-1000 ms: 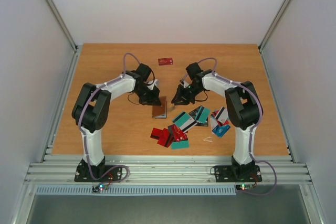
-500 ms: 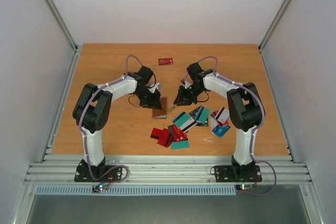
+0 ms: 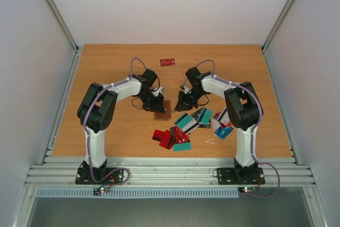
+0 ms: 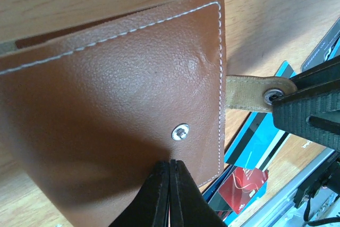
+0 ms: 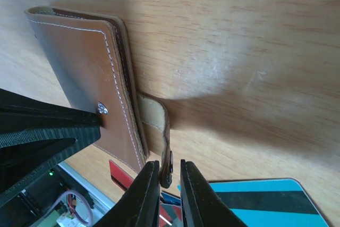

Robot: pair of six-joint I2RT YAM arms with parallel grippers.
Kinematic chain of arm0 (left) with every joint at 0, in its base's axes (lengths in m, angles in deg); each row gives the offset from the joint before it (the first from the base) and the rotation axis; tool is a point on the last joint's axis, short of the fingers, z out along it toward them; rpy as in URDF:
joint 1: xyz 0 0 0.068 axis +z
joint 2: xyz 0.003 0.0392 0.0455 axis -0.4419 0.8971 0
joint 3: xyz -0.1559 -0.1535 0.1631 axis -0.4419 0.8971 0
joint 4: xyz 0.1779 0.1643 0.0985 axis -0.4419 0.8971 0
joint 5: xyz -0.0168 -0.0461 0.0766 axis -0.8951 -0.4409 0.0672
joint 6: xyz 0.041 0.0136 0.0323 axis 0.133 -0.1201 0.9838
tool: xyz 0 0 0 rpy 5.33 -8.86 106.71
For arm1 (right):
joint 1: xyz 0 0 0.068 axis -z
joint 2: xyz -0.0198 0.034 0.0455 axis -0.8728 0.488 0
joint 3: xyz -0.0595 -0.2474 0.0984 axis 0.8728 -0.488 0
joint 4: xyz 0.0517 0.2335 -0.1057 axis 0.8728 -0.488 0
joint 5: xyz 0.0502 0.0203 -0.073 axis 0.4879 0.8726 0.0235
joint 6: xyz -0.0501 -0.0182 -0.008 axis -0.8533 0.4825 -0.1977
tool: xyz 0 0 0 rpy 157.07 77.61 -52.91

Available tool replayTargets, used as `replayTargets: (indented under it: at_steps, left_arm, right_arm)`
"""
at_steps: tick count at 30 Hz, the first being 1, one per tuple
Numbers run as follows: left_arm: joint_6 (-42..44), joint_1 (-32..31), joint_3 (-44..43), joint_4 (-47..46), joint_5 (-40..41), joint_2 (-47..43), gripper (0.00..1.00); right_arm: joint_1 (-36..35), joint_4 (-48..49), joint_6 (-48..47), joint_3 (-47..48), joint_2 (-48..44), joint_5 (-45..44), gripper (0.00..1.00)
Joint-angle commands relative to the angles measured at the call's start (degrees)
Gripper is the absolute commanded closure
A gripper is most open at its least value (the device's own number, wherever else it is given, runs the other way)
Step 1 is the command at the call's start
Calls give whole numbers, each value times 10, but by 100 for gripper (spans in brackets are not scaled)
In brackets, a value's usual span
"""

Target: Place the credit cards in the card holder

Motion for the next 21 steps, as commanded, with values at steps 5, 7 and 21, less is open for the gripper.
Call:
replayTargets:
  at_steps: [5,7,21]
  left_arm:
    - [9,-4,-13,9,8,22,96]
    - [9,-4,-14,10,7,23,96]
    - [7,-4,-9,12,40,12,96]
  right_arm:
    - [-4,-14,-20,27,16,-5,94]
    - [-4,-14,-20,28,17,-5,98]
    - [-27,-16,-25,59,15,24,99]
